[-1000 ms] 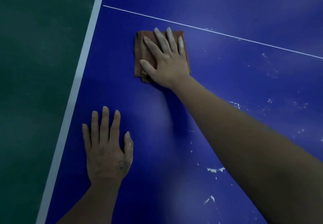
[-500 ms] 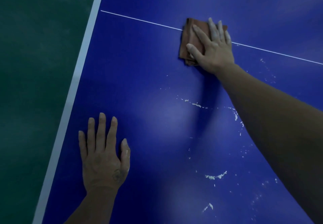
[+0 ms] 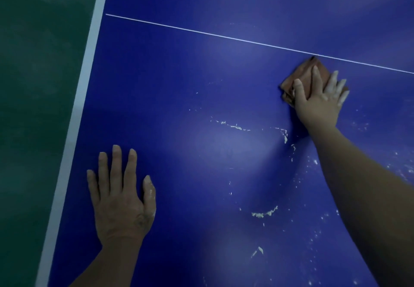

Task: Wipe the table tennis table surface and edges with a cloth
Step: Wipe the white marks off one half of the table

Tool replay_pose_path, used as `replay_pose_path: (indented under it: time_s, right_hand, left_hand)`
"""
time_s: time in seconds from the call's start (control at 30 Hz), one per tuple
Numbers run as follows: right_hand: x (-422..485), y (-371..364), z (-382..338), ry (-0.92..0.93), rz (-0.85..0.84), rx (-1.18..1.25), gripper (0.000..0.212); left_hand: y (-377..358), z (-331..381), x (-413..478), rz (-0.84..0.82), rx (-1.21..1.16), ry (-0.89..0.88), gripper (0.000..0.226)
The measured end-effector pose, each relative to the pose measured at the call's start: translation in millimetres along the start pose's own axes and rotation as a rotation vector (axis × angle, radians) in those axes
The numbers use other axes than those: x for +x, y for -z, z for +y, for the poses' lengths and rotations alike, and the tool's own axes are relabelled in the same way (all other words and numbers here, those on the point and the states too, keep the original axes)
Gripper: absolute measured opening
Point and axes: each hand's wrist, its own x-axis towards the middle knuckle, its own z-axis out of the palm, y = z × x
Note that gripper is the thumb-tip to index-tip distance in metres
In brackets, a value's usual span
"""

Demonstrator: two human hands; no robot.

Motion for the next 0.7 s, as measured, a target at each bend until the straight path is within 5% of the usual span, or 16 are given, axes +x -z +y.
replay_pose_path:
  time_s: [0.17,0.33,0.53,0.7]
  right_hand:
    - [-28.7,-12.1,-25.5,-0.105,0.011,0.008,0.082]
    - [-57.2,-29.2,-83.8,-0.021,0.019,0.015,0.079]
    - [-104.5,-49.0,-157.9,0.343,0.01,0.001,0.077]
    - [-132.8,-48.9,-117.1,0.784,0.023,-0.018,0.072]
  left_hand:
    - [-0.6,0.1,0.6,0.007,-0.005,-0.001,0.071]
    - [0.7,1.5,1.1,0.005,-0.003,0.005,0.071]
    - [3.5,5.5,1.4,-0.001,-0.005,0.018,0.071]
    - [5.5,7.7,1.5,0.023,-0.004,0.008,0.069]
